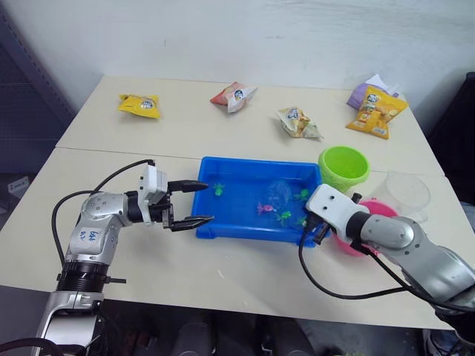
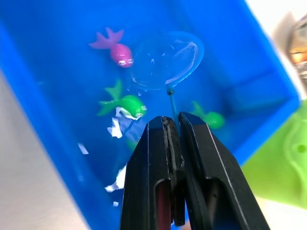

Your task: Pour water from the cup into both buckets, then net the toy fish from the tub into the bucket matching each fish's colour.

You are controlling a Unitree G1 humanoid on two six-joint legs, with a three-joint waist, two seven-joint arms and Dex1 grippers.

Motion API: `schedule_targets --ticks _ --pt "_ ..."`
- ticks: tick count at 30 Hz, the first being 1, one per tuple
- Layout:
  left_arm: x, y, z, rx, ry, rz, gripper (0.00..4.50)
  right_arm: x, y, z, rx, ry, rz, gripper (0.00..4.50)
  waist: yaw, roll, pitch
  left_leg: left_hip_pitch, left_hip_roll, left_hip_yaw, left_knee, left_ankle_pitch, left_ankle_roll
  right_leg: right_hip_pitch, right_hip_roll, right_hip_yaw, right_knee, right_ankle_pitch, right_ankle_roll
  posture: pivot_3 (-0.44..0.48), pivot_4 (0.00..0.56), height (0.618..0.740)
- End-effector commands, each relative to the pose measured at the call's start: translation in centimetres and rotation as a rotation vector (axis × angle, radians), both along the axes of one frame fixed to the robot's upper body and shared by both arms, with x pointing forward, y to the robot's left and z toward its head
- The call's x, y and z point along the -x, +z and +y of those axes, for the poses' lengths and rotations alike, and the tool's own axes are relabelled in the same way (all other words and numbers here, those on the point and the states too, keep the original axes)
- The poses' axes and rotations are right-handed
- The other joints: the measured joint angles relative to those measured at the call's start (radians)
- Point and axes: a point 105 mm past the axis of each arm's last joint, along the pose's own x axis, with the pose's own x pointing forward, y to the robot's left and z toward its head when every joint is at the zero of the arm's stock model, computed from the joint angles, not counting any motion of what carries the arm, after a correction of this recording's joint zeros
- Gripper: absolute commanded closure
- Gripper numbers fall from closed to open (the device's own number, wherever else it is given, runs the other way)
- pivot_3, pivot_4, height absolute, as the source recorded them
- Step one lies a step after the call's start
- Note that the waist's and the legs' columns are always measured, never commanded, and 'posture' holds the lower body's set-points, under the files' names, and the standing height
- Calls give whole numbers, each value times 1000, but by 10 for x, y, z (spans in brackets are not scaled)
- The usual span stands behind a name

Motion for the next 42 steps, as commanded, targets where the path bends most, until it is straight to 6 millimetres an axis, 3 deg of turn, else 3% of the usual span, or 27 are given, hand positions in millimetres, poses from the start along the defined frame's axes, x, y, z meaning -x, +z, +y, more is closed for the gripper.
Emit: schedule_targets --ticks 1,6,11,17,27,30,42 --pt "2 5 4 9 13 -37 41 6 12 13 -99 21 18 4500 0 0 0 0 0 0 0 0 0 0 0 0 0 0 0 0 150 738" --pt "3 7 2 10 17 -43 41 9 15 22 -288 -16 99 4500 -2 0 0 0 0 -1 0 0 0 0 0 -1 1 0 0 0 150 738" --pt "2 13 1 10 30 -59 41 13 32 23 -505 -66 150 4500 -1 0 0 -1 0 -2 0 0 0 0 0 -2 1 0 0 0 150 738" --pt "1 20 -3 25 27 -66 41 21 41 13 -596 -103 168 4500 -1 0 0 -2 0 -2 0 0 0 0 0 -2 1 0 0 0 150 738" --pt "-3 39 -32 85 -69 -86 41 52 65 -39 -701 -210 18 4500 2 0 0 -4 -1 -3 0 0 1 0 0 -3 1 1 1 0 150 738" --pt "-4 43 -46 96 -124 -85 41 75 61 -69 -672 -309 19 4500 6 0 0 -4 -1 -3 -1 0 2 1 0 -3 0 1 2 0 150 738" --pt "-10 42 -64 94 -218 -78 41 131 62 -132 -670 -543 -149 4500 4 0 0 -1 -1 -1 -2 0 3 1 1 0 -1 1 2 0 150 738"
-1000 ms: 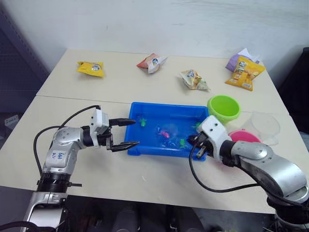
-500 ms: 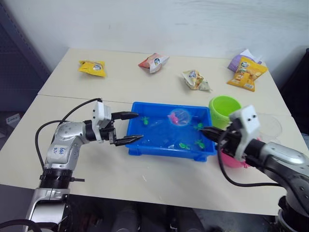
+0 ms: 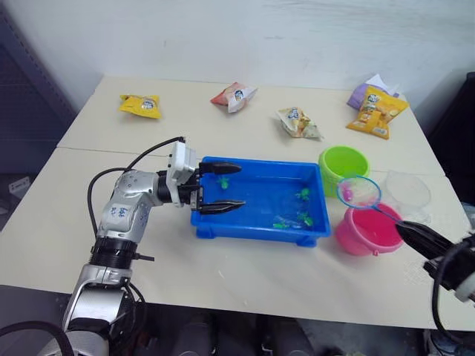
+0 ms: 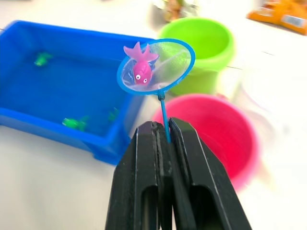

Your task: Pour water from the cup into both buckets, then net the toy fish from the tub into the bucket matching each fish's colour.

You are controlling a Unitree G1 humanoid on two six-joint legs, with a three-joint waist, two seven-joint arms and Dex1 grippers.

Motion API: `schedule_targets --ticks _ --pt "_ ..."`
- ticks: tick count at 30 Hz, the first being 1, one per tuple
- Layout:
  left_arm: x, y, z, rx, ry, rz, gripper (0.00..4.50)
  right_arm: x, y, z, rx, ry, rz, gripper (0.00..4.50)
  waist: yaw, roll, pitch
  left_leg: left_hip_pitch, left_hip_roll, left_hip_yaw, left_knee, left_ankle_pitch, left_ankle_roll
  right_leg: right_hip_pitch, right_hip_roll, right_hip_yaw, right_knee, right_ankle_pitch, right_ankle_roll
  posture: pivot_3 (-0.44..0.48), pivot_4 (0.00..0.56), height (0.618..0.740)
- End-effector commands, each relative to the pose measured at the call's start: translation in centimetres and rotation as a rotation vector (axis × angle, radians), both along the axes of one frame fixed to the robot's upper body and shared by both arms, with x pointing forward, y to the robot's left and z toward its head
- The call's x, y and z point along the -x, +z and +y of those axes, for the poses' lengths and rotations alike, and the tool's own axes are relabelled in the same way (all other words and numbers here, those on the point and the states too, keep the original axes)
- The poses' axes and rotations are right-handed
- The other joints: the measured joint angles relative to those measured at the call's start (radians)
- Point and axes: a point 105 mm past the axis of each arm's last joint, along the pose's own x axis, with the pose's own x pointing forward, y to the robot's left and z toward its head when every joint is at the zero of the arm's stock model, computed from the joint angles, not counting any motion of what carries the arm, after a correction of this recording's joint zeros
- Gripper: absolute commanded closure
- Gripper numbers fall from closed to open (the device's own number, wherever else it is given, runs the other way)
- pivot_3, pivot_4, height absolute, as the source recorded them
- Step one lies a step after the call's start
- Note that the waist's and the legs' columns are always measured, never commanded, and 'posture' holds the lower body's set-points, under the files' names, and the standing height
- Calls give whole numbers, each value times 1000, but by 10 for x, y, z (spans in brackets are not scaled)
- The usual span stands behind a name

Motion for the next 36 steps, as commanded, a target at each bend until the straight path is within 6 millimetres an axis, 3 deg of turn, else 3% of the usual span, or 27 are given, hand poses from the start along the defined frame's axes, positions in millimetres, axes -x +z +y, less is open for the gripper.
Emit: schedule_targets --ticks 1,4,9,16,22,27,36 --pt "2 5 -7 -4 -42 -36 41 15 8 -19 85 -84 -54 4500 -2 0 0 0 0 0 0 0 0 0 0 0 0 0 0 0 150 738" --pt "1 5 -9 -4 -50 -38 41 20 1 -31 110 -155 -55 4500 -3 0 0 0 0 1 0 0 0 0 0 1 -1 0 0 0 150 738" --pt "0 4 -9 -8 -52 -39 41 24 -19 -40 293 -154 -39 4500 -4 0 0 2 0 2 -1 0 -1 0 0 2 0 0 0 0 150 738" --pt "2 2 -6 -11 -45 -35 41 20 -28 -44 679 -87 -180 4500 -3 0 0 2 0 3 -1 1 -2 0 0 2 0 0 0 0 150 738" --pt "4 1 -6 -15 -43 -30 41 24 -40 -38 1173 61 -323 4500 -3 0 0 4 0 4 -1 1 -4 0 0 3 0 0 0 0 150 738" --pt "5 1 -7 -17 -43 -28 41 26 -40 -37 1423 99 -437 4500 -4 0 0 8 0 6 -2 1 -6 2 0 5 1 0 0 0 150 738" --pt "4 0 -8 -19 -43 -30 41 27 -36 -38 1626 85 -537 4500 -4 0 0 9 0 7 -2 2 -8 3 1 6 2 -1 -1 0 150 738"
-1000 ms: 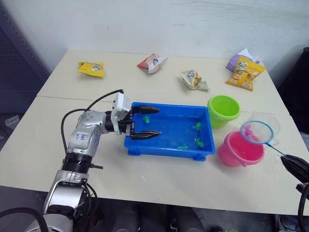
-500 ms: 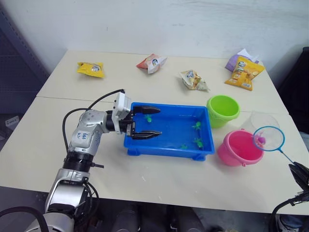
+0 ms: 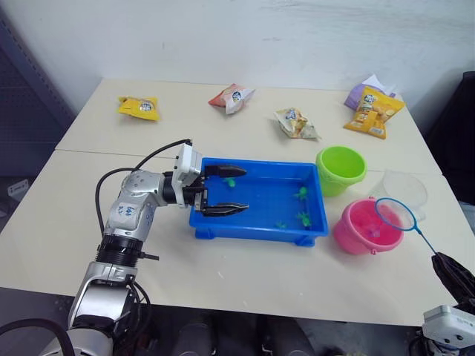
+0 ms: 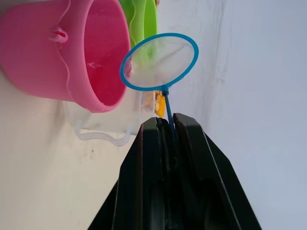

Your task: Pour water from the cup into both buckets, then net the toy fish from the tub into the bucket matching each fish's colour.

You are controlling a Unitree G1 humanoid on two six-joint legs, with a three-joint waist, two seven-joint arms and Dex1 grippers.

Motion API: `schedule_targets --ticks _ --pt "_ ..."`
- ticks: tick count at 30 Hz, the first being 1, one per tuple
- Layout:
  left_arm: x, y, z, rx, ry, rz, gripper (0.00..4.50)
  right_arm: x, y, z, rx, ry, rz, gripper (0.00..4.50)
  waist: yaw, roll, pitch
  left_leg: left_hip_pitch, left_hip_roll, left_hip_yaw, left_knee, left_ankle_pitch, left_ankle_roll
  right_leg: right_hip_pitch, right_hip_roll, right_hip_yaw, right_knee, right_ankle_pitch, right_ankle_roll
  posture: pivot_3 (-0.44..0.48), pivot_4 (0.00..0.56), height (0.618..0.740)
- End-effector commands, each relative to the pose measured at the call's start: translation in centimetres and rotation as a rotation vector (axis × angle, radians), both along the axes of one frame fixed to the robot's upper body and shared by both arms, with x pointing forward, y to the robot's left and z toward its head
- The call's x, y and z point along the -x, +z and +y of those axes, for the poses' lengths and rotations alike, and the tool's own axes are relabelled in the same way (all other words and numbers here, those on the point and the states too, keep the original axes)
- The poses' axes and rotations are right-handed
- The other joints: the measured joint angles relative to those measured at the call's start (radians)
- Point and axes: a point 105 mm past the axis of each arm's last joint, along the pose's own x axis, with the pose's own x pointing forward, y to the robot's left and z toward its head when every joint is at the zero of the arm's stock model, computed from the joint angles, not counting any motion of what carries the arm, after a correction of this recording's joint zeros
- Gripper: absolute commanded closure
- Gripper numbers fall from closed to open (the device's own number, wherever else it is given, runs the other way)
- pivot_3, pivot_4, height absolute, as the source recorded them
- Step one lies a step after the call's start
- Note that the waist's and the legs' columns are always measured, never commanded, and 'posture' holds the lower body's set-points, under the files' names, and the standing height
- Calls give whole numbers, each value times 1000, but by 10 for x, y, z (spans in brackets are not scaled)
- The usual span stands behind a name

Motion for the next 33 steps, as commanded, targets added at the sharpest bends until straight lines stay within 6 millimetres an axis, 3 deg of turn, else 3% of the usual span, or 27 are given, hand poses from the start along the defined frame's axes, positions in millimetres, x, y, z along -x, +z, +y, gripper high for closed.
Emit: schedule_targets --ticks 1,3,5,11,16,19,23,29,33 --pt "2 7 -1 -1 -7 -37 41 2 13 -6 45 -21 -66 4500 0 0 0 0 0 0 0 0 0 0 0 0 0 0 0 0 150 738" --pt "2 6 -1 -2 -6 -37 41 0 18 -7 -5 -27 -94 4500 -1 0 0 0 0 0 0 0 0 0 0 0 0 0 0 0 150 738" --pt "2 5 1 -5 -3 -35 41 -5 24 -2 -260 -8 -88 4500 -1 0 0 1 0 0 0 0 0 0 0 0 0 0 0 0 150 738" --pt "0 0 11 -18 32 -24 41 -23 56 34 -759 189 29 4500 -10 0 0 5 1 0 0 -1 2 5 0 0 0 0 0 0 150 738" --pt "0 -5 20 -22 76 -20 41 -38 66 73 -903 344 287 4500 -9 0 0 5 2 -2 0 -2 4 6 0 -1 0 0 0 0 150 738" --pt "2 -6 23 -22 91 -21 41 -49 72 81 -858 369 336 4500 0 0 0 4 2 -2 1 -2 4 6 -1 -1 -1 0 0 0 150 738" --pt "7 -9 30 -25 122 -18 41 -79 67 90 -549 354 474 4500 -1 0 0 4 1 -1 1 -3 5 5 -1 -1 -1 0 0 0 150 738" --pt "10 -7 31 -19 146 -32 41 -111 72 95 -322 399 579 4500 4 -1 0 2 1 -3 1 -3 5 5 -1 -3 -2 0 0 0 150 738" --pt "9 -6 36 -39 177 -54 41 -118 70 95 -220 410 674 4500 3 -1 0 -2 1 -3 3 -3 6 3 -2 -4 -3 0 0 0 150 738"
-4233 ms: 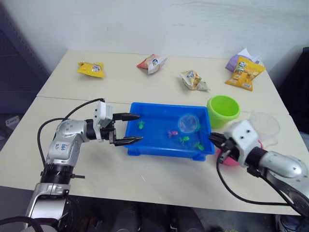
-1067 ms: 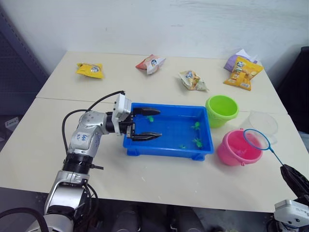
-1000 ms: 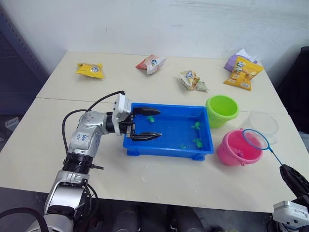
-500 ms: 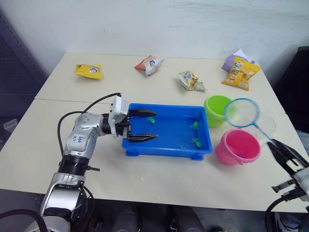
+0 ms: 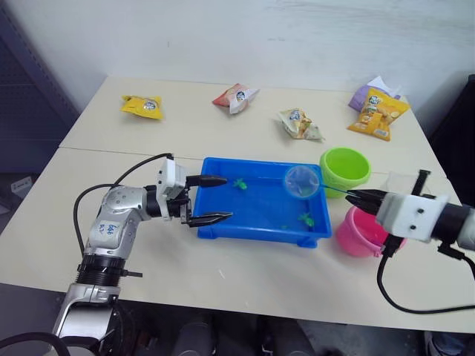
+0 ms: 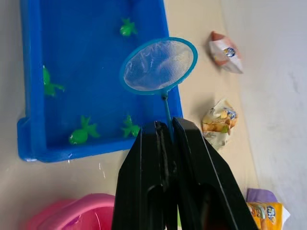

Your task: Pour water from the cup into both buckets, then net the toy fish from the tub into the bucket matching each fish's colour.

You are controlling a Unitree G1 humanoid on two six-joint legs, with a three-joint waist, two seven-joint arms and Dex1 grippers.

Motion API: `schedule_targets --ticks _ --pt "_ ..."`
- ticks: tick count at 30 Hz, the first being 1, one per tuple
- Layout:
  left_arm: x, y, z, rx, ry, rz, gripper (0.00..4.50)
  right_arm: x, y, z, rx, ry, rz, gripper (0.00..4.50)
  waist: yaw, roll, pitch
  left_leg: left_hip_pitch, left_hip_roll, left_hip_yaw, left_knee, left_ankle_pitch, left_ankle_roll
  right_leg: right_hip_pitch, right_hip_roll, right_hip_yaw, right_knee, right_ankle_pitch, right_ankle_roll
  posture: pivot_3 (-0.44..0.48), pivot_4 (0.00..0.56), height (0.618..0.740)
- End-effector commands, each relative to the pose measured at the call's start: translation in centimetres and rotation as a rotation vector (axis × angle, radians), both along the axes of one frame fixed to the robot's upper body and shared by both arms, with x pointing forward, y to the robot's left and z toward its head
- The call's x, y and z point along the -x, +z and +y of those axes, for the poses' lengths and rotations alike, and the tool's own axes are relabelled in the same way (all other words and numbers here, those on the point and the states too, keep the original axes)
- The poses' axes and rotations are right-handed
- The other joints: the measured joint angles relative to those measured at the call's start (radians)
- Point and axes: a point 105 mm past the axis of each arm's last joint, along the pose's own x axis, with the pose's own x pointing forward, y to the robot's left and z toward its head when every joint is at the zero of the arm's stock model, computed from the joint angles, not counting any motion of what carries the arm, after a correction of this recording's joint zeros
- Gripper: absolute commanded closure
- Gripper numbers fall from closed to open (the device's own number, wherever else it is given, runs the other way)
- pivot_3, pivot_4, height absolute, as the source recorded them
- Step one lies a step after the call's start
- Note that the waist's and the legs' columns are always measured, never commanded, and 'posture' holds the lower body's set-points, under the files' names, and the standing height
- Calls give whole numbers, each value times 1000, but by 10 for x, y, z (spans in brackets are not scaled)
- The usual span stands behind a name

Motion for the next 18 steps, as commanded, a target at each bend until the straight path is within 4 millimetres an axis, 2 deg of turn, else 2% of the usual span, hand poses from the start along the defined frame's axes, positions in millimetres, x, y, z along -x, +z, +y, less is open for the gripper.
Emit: schedule_targets --ticks 1,6,9,12,18 --pt "-2 12 11 -17 42 -64 41 -2 2 3 88 66 46 4500 -3 0 0 0 0 0 0 0 0 0 0 0 0 0 0 0 150 738" --pt "-7 6 46 -69 145 -47 41 -10 6 1 130 67 53 4500 -11 0 0 0 1 0 0 0 0 -1 0 0 2 0 0 0 150 738" --pt "-6 4 56 -85 165 -38 41 -15 5 -6 162 35 61 4500 -10 0 0 1 1 0 0 0 -1 -1 0 0 2 0 0 0 150 738" --pt "-5 3 57 -83 172 -36 41 -21 5 -6 178 18 46 4500 -7 0 0 0 0 0 0 0 0 -1 -1 0 2 0 0 0 150 738" --pt "-3 0 45 -58 153 -32 41 -32 0 -5 243 5 38 4500 -5 0 0 -1 0 1 0 0 -1 -2 -1 0 2 0 0 0 150 738"
